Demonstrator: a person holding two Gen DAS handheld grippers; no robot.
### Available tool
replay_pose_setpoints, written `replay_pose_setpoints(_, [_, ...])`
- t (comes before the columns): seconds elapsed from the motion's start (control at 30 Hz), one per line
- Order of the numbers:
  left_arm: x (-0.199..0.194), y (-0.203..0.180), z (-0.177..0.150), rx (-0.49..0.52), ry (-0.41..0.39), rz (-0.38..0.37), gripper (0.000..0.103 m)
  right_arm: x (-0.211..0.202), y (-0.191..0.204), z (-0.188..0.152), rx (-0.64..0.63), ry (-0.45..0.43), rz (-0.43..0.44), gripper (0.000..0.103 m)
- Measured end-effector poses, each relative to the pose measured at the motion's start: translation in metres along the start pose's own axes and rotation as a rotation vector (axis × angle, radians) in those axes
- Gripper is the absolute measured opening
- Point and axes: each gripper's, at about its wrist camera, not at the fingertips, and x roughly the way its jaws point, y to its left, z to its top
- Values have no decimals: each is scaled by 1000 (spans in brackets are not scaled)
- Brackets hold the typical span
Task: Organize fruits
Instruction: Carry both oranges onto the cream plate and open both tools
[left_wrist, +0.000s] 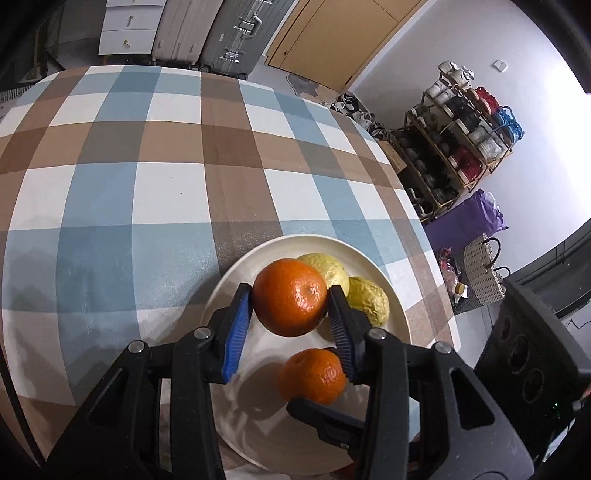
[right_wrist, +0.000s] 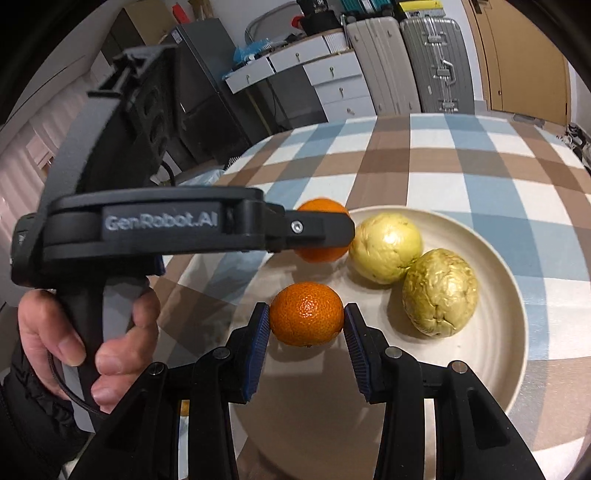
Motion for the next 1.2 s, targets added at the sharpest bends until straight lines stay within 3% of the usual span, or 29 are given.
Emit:
replay_pose_setpoints(0.4, [2, 4, -1, -29, 12, -20, 39, 17, -5, 6, 37, 10, -18, 42])
replay_pose_setpoints(0.43, [2, 4, -1, -26, 14, -29, 42, 18, -5, 6, 38, 13, -18, 42])
replay_pose_setpoints(0.5, [0, 2, -2, -20, 20, -37, 59, 18, -6, 6, 48, 8, -11, 44])
replay_pose_setpoints(0.57, [-6, 3, -3, -34, 6, -43, 74, 13, -5, 6, 41, -12, -13, 54])
replay_pose_setpoints(0.6, [-11, 3, -3, -44, -6, -47, 76, 9, -4, 6, 35, -28, -12, 56])
replay_pose_setpoints(0.67, [-18, 3, -4, -50, -11, -42, 81, 1, -4, 7, 35, -39, -20, 73])
replay_pose_setpoints(0.8, [-44, -2, -12, -41, -52, -39, 83, -26, -5, 1, 58, -80, 10, 76])
replay_pose_setpoints(0.97, [-75, -17, -29, 5, -88, -11, 88, -62, -2, -12, 53, -148, -13, 89])
replay_pose_setpoints(1.2, [-120, -51, -70, 114, -192, 121, 88, -99, 2, -32, 56, -193, -59, 90])
